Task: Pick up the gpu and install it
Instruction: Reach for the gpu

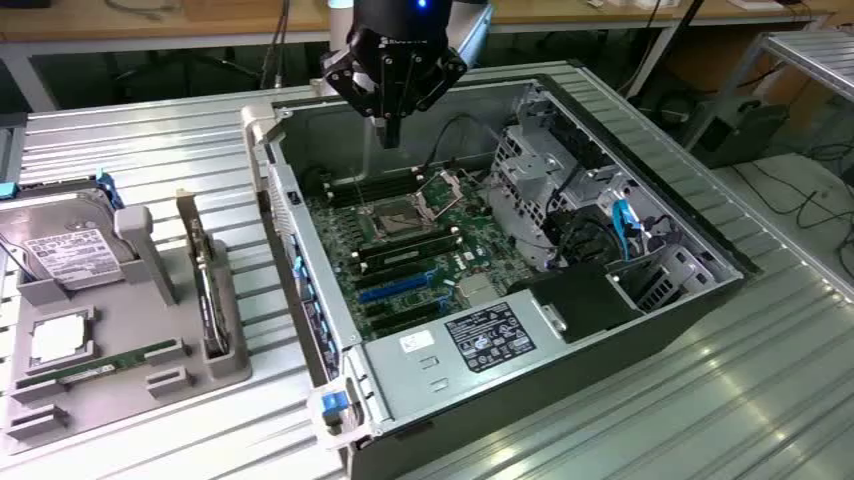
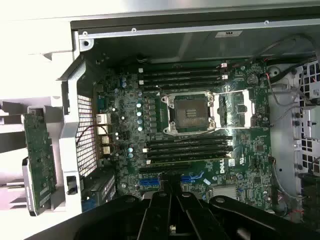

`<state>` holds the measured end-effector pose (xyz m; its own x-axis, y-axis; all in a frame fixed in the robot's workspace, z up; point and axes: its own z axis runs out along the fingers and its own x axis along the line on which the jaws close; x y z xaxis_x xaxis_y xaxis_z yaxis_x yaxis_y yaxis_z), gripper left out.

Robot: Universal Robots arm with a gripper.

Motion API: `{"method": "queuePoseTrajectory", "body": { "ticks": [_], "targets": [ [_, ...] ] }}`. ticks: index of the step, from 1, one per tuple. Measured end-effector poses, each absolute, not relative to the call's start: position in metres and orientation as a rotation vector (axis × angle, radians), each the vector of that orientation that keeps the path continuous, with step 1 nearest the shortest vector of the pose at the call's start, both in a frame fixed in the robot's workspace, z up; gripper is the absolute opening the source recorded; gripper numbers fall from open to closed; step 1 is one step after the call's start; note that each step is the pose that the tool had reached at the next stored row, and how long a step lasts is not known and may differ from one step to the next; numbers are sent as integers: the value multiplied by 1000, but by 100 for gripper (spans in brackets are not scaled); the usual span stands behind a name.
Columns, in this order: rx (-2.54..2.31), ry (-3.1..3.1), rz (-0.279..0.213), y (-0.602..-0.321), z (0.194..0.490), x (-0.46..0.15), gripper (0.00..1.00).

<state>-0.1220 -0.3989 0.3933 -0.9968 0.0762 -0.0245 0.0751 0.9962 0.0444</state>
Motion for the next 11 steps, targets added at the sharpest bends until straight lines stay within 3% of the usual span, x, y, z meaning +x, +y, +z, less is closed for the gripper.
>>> {"method": "queuePoseTrajectory", "body": {
  "ticks": [11],
  "targets": [
    [118,3112,67,-400,393,-124,11]
  ]
}}
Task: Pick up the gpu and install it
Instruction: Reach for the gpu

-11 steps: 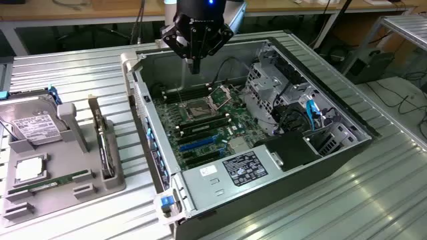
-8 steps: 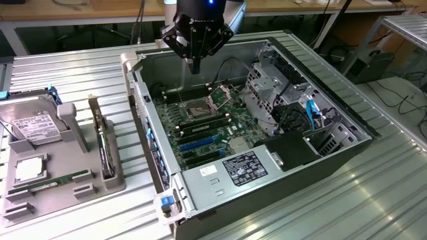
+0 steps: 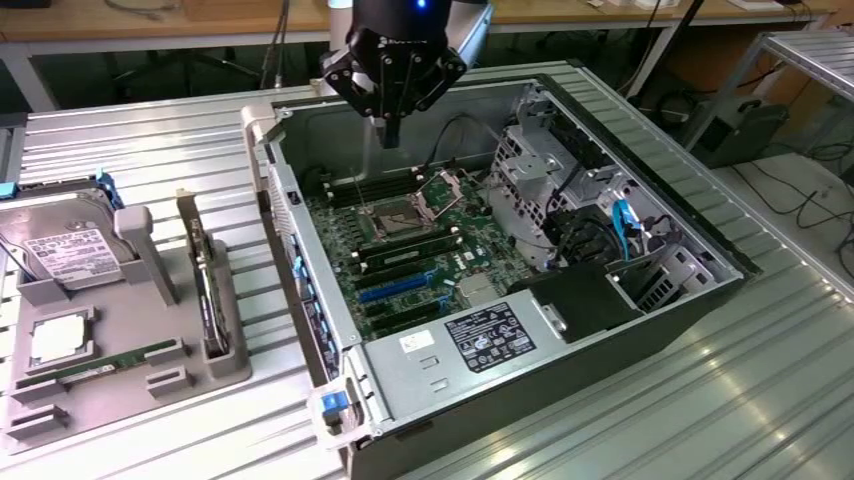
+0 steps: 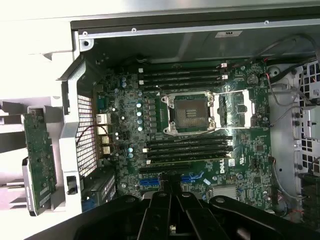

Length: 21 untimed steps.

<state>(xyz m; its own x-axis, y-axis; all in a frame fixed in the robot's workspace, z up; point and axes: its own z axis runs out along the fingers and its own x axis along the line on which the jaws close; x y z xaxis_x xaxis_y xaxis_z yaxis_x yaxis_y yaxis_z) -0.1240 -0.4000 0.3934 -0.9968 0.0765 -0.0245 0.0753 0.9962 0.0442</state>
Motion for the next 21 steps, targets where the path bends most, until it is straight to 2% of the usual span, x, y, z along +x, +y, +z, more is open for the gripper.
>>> {"method": "queuePoseTrajectory", "body": {
  "ticks": [21],
  "targets": [
    [118,3112,67,-420,393,-217,11]
  ]
}}
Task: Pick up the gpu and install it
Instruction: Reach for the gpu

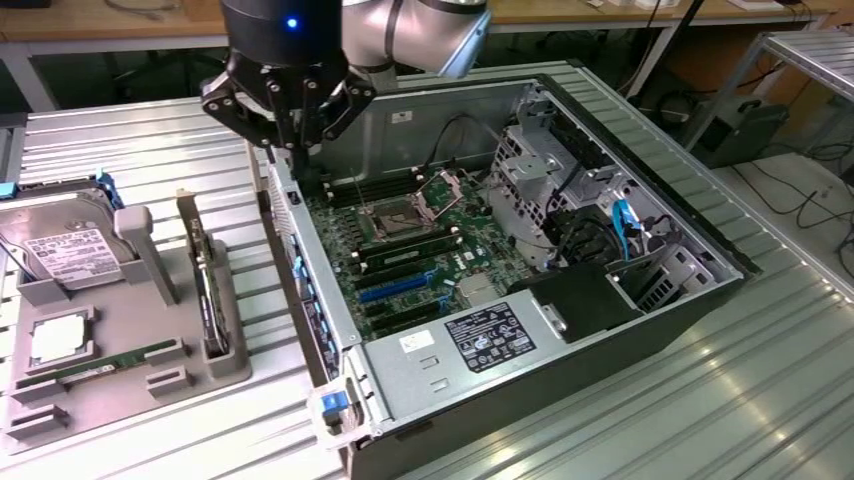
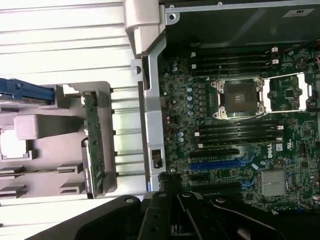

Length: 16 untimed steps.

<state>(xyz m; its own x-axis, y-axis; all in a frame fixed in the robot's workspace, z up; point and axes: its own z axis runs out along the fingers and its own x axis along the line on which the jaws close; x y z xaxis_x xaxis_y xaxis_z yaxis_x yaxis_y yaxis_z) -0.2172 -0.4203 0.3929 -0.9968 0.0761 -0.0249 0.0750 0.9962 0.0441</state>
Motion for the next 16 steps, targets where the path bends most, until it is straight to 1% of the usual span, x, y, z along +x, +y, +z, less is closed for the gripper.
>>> {"method": "queuePoseTrajectory", "body": {
  "ticks": [9,12,16],
  "targets": [
    [118,3112,62,-421,386,-259,11],
    [118,3112,62,-421,378,-282,11],
    [118,3112,62,-421,371,-299,11]
  ]
}}
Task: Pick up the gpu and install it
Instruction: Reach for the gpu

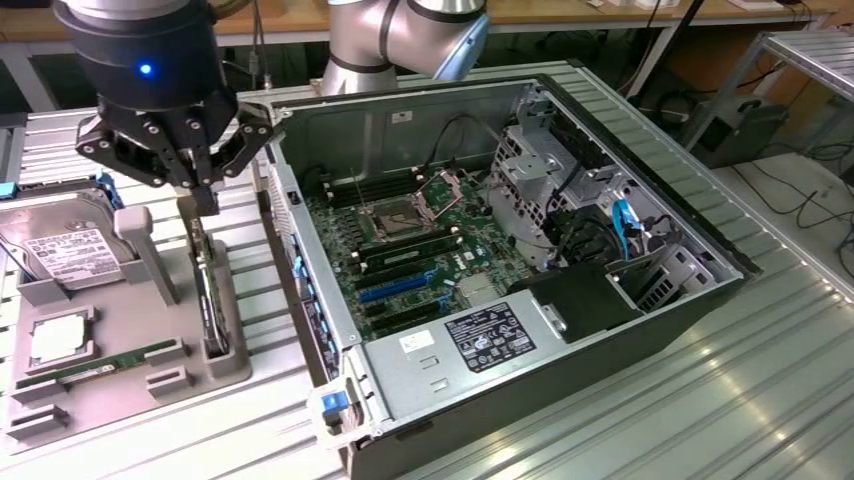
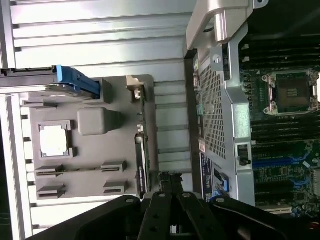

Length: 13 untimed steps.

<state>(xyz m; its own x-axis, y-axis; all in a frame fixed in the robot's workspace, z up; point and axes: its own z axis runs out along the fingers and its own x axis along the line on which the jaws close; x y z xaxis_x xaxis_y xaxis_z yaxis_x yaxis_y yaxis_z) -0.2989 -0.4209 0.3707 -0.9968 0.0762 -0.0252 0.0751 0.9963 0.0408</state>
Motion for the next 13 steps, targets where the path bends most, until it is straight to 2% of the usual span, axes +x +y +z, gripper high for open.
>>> {"method": "queuePoseTrajectory", "body": {
  "ticks": [13],
  "targets": [
    [118,3121,62,-421,363,-314,11]
  ]
}}
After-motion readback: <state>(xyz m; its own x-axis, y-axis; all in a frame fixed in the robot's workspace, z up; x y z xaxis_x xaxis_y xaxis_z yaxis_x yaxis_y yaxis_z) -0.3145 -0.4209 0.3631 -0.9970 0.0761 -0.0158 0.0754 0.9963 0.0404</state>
